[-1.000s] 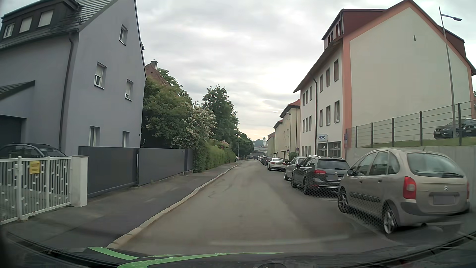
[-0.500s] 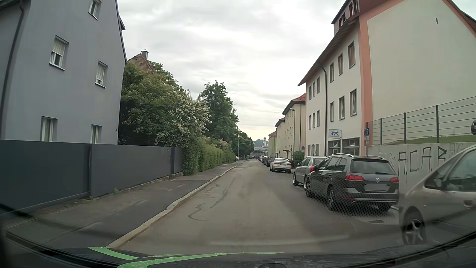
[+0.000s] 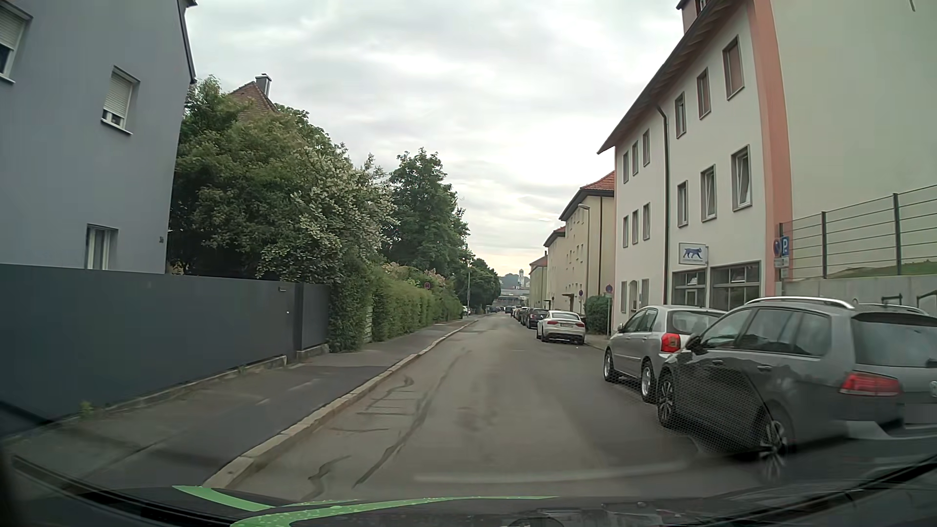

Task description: Follow the waypoints while adhering to traffic rules and regulations

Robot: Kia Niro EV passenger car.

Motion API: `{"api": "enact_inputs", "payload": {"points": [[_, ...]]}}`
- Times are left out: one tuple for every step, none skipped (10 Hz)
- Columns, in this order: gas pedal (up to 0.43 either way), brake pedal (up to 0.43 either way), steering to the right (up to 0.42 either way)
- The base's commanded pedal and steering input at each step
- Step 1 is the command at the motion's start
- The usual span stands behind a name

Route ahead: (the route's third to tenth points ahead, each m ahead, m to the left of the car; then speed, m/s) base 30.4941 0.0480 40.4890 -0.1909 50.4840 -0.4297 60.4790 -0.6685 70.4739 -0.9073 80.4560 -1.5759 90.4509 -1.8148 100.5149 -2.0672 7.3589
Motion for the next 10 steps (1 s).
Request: {"api": "enact_inputs", "payload": {"points": [[0.039,0.000,0.003],[0.039,0.000,0.003],[0.039,0.000,0.003],[0.039,0.000,0.004],[0.039,0.000,0.003],[0.039,0.000,0.003],[0.039,0.000,0.003],[0.039,0.000,0.003],[0.039,0.000,0.003],[0.039,0.000,0.003]]}}
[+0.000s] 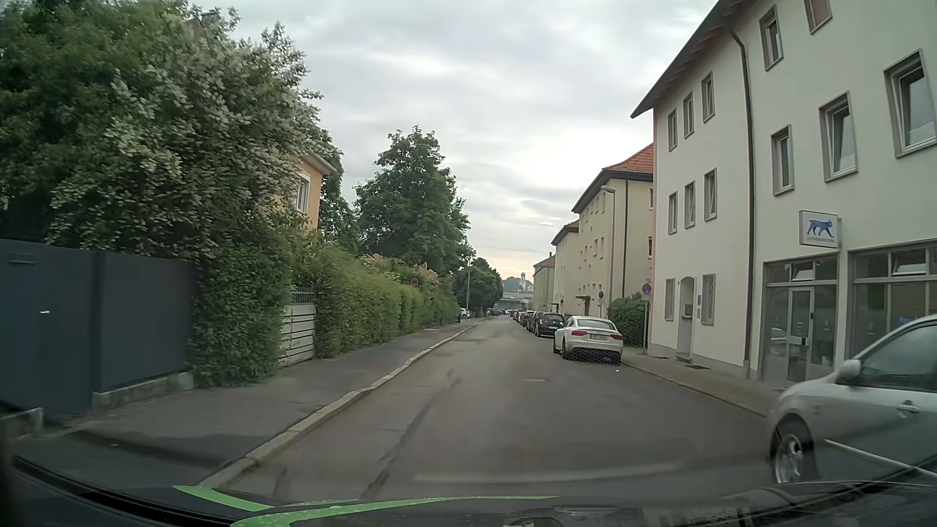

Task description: Follow the waypoints while adhering to traffic rules and regulations

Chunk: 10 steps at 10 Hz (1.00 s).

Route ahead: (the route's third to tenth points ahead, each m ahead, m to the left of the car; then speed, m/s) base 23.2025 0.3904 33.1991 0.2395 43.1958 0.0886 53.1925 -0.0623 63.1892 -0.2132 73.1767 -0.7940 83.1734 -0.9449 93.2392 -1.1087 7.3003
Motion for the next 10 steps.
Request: {"api": "enact_inputs", "payload": {"points": [[0.039,0.000,0.003],[0.047,0.000,0.003],[0.059,0.000,0.003],[0.059,0.000,0.004],[0.059,0.000,0.004],[0.059,0.000,0.004],[0.059,0.000,0.004],[0.059,0.000,0.005],[0.059,0.000,0.005],[0.059,0.000,0.005]]}}
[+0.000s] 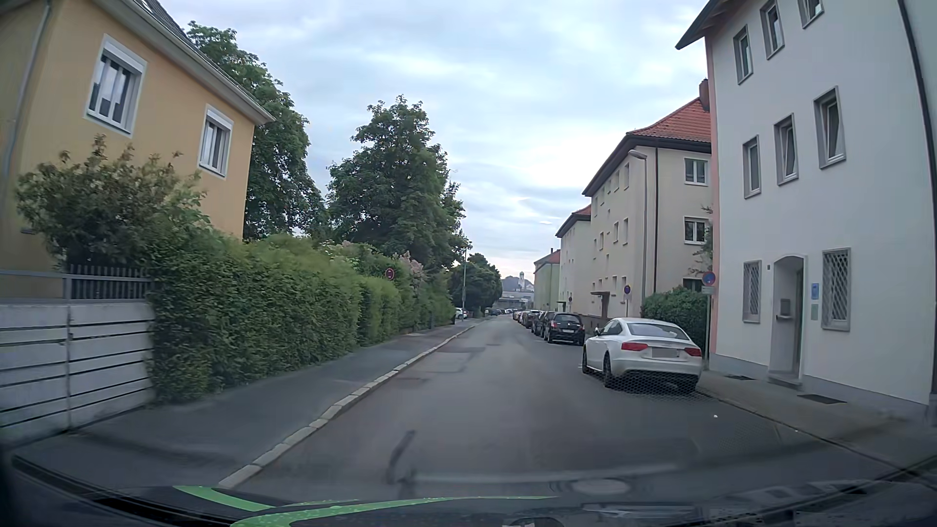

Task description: Follow the waypoints while adhering to traffic rules and regulations

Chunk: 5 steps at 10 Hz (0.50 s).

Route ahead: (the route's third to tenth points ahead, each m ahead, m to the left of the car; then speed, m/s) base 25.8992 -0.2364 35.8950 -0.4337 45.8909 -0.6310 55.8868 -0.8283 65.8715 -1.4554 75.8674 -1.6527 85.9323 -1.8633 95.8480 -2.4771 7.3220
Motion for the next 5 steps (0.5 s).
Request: {"api": "enact_inputs", "payload": {"points": [[0.059,0.000,0.005],[0.059,0.000,0.005],[0.059,0.000,0.006],[0.059,0.000,0.005],[0.059,0.000,0.005]]}}
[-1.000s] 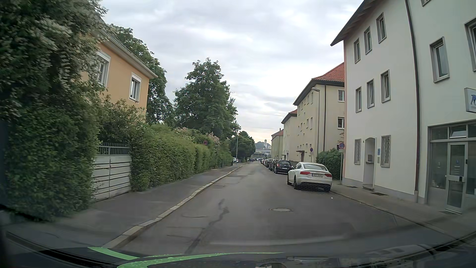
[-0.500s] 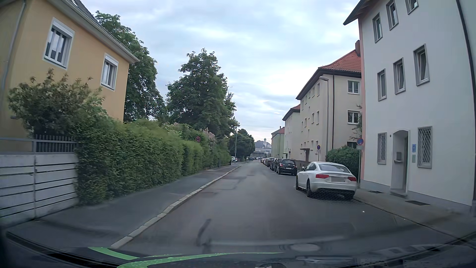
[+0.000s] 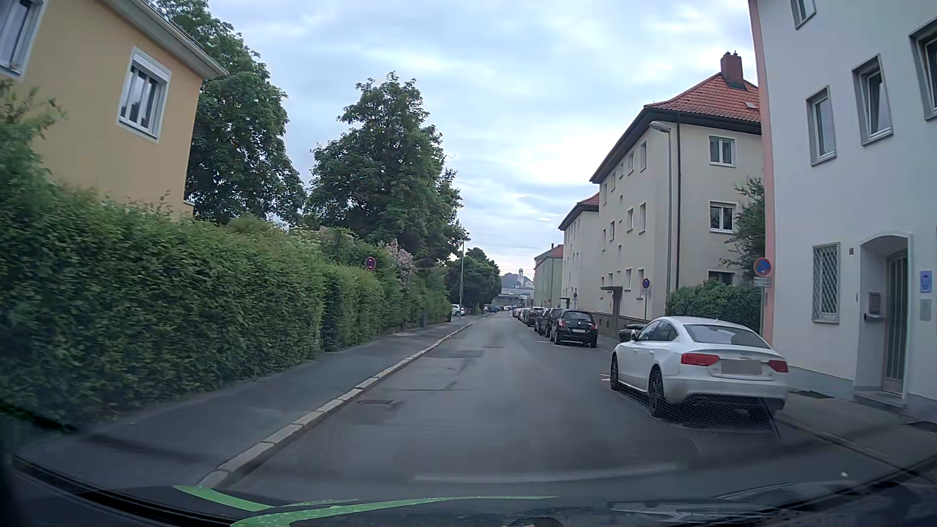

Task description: Follow the waypoints while adhering to traffic rules and regulations

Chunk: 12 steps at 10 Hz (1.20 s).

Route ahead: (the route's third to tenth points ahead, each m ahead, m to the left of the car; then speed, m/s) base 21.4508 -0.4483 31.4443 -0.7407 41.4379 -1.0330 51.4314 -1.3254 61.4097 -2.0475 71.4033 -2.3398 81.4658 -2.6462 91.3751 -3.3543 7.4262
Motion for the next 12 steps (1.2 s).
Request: {"api": "enact_inputs", "payload": {"points": [[0.059,0.000,0.005],[0.059,0.000,0.005],[0.059,0.000,0.006],[0.059,0.000,0.004],[0.059,0.000,0.004],[0.059,0.000,0.004],[0.059,0.000,0.003],[0.059,0.000,0.004],[0.059,0.000,0.004],[0.059,0.000,0.004],[0.059,0.000,0.004],[0.059,0.000,0.004]]}}
